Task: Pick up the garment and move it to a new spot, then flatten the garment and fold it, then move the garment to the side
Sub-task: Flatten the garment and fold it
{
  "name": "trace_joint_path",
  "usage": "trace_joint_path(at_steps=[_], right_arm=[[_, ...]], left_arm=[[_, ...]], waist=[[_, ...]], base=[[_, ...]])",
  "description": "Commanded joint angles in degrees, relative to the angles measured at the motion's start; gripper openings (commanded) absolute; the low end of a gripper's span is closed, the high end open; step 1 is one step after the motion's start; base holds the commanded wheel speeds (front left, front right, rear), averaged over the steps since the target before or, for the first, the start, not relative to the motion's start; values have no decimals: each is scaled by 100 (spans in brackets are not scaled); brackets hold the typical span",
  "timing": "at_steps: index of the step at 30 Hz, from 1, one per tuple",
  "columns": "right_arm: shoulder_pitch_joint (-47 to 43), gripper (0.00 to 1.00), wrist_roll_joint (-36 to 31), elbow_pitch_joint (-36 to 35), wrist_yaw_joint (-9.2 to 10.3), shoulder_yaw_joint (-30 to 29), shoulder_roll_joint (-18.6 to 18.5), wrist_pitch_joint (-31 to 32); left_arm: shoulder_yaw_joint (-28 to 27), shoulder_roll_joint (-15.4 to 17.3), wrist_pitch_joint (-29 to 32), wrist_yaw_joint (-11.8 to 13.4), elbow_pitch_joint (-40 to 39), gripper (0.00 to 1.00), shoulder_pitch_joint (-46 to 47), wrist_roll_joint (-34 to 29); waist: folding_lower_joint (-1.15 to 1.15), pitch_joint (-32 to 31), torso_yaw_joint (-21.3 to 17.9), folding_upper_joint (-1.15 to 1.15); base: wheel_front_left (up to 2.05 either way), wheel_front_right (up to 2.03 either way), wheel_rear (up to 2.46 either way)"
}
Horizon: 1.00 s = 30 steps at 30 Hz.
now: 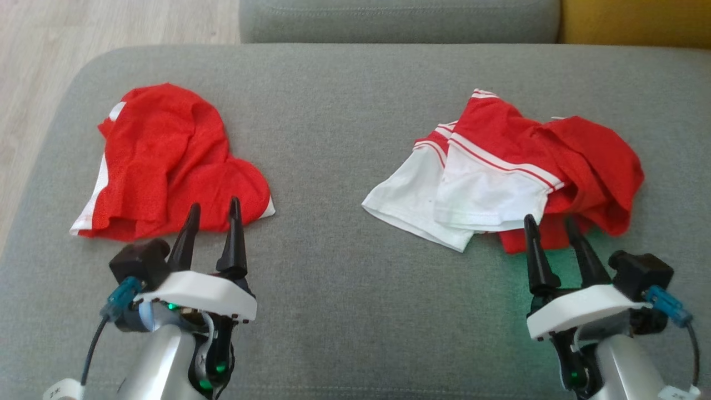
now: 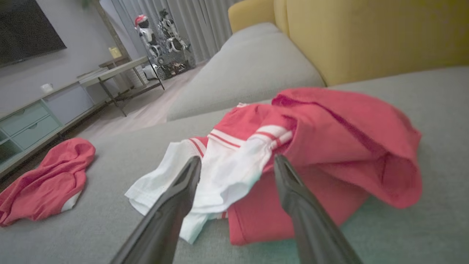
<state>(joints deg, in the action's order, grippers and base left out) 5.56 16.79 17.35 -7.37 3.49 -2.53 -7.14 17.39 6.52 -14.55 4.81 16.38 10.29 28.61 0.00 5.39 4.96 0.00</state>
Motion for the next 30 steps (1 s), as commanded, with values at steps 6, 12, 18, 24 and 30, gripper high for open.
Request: trace_joint_path(at_steps=[6,12,18,24,30], right_arm=[[460,100,392,193,-12,312,-34,41],[618,100,592,442,-12,429,-34,39],[674,100,450,614,-12,247,-34,-1],[553,100,336,604,-12,57,-34,1],[510,100,451,591,-12,126,-34,74]], left_arm=[[-403,-124,-44,-156,-14,100,330,-133],[-467,-225,-44,-250,64,100,354,-287],[-585,-278,-45,-322,123,100,348,-383],[-651,-315,-45,-385,180,100,312,-464],[-620,-343,-45,-426,226,100,309,-504]], waist=[[0,127,116,0],[0,172,174,0],[0,184,188,0],[0,153,124,0],[0,122,73,0]], base=[[0,0,0],[0,0,0],[0,0,0],[0,0,0],[0,0,0]])
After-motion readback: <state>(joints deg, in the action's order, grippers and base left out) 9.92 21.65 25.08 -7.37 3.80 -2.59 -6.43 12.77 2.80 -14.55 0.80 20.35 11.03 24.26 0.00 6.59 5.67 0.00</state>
